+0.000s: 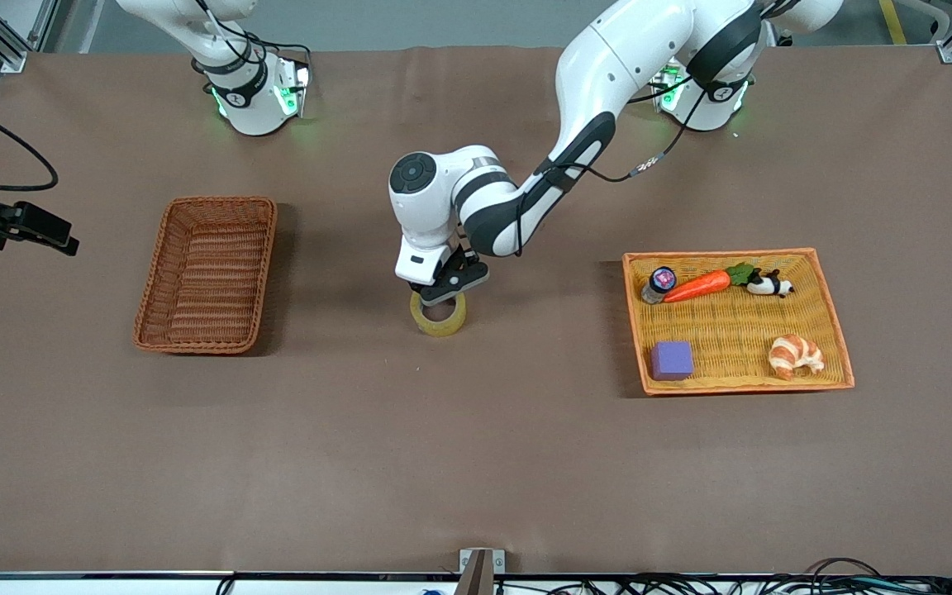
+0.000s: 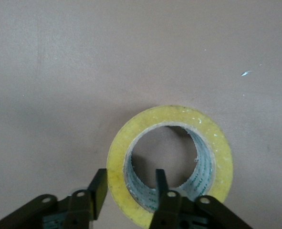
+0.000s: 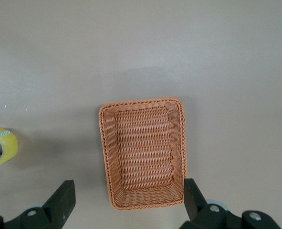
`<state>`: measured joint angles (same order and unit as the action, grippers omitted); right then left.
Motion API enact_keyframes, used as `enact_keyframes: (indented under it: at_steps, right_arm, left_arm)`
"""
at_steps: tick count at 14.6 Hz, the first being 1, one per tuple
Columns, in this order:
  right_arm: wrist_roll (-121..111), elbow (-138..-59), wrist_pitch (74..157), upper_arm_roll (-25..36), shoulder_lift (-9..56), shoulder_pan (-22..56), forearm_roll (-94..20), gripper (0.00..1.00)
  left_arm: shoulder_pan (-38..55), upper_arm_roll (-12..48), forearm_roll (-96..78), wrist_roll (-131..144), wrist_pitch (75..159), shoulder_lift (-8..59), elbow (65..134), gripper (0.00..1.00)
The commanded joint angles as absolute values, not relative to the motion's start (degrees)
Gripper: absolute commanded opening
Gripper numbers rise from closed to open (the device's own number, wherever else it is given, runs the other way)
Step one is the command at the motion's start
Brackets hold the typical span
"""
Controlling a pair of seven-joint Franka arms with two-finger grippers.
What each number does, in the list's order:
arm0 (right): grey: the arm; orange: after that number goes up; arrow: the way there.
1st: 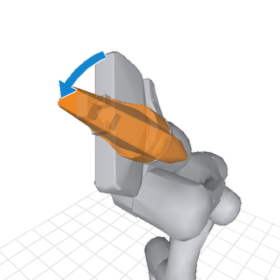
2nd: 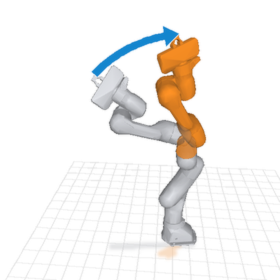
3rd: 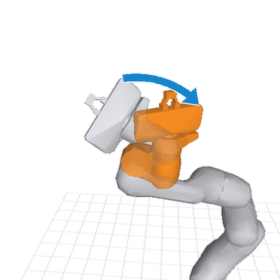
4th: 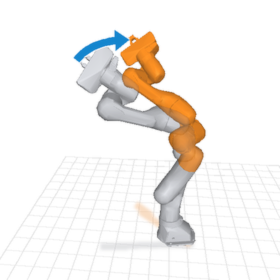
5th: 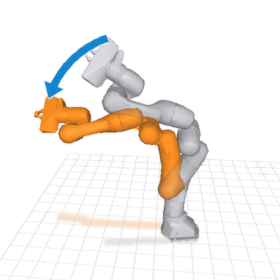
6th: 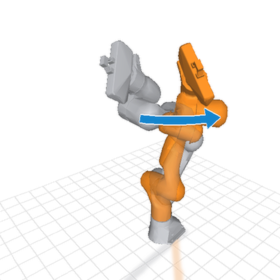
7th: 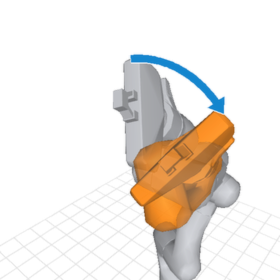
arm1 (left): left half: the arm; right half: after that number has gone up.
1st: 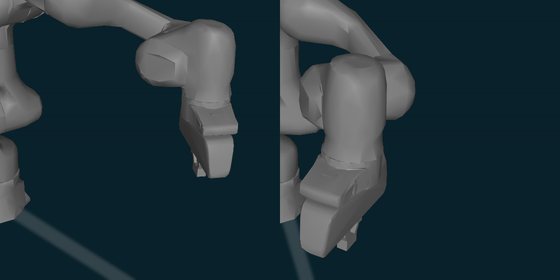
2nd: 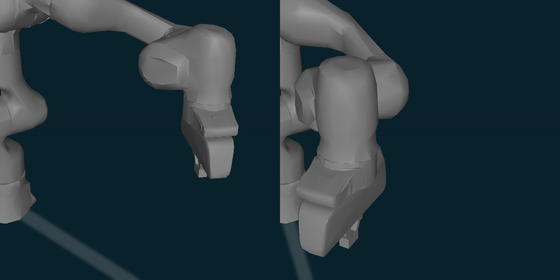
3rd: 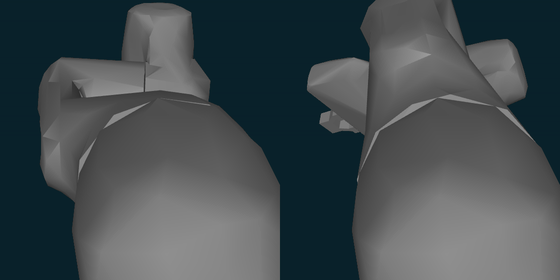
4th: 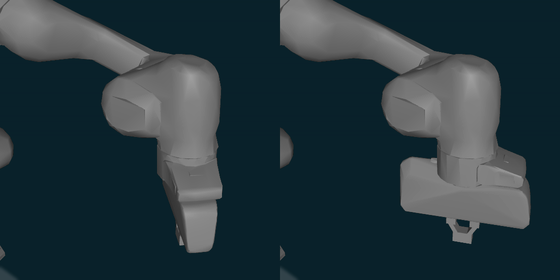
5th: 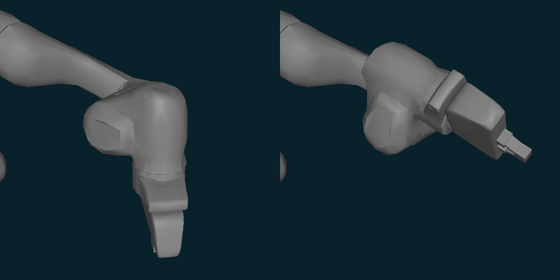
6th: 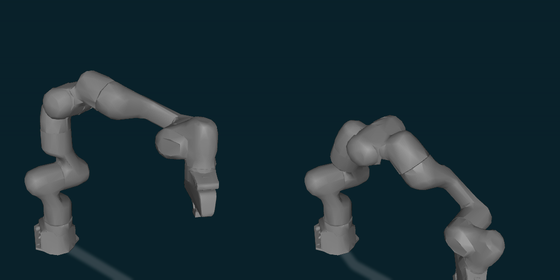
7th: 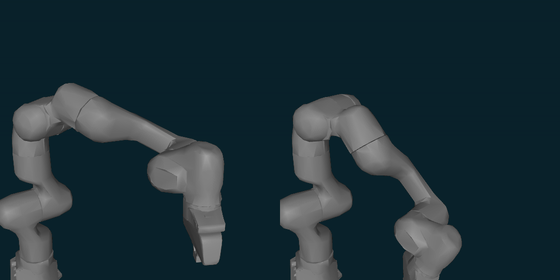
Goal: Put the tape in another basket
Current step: 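Lift the tape roll with the left gripper and carry it toward the table middle, then set the tape roll on the table and open the left gripper, then grasp the tape roll with the right gripper while the left gripper withdraws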
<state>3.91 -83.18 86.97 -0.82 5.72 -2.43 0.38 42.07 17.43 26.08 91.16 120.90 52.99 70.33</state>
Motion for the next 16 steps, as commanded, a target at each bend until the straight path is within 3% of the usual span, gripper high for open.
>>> enact_keyframes:
  at_steps: [1, 4, 6, 9, 11, 13, 16]
  right_arm:
    - [3.08, -83.94, 88.94, -1.49, 5.36, -3.25, -0.79, 1.00]
    - [3.16, -84.02, 90.61, -2.45, 6.67, -2.64, -0.88, 1.00]
    - [3.69, -84.81, 92.10, -5.08, 7.91, -2.29, -2.63, 1.00]
    - [5.61, -91.92, 99.74, -9.91, 7.82, -1.76, -2.81, 1.00]
    - [11.75, -95.34, 103.77, -14.04, 8.09, -0.80, -2.81, 1.00]
    - [17.20, -101.05, 110.71, -17.39, 8.35, 0.96, -2.11, 1.00]
    - [24.14, -104.68, 121.61, -18.98, 14.47, 6.57, -0.97, 1.00]
  left_arm:
    - [41.75, 17.05, 27.51, 89.31, 118.92, 51.25, 69.34, 1.00]
    - [34.05, 21.07, 26.63, 82.38, 117.25, 45.45, 71.54, 1.00]
    - [24.75, 29.31, 26.72, 76.59, 114.54, 43.43, 73.64, 1.00]
    - [7.87, 42.59, 26.89, 69.37, 113.12, 38.60, 80.48, 1.00]
    - [3.09, 43.86, 26.81, 65.06, 113.03, 31.86, 86.19, 1.00]
    - [2.12, 41.15, 27.07, 64.43, 113.03, 25.43, 91.12, 1.00]
    - [1.23, 38.77, 24.54, 56.54, 113.03, 20.93, 93.42, 1.00]
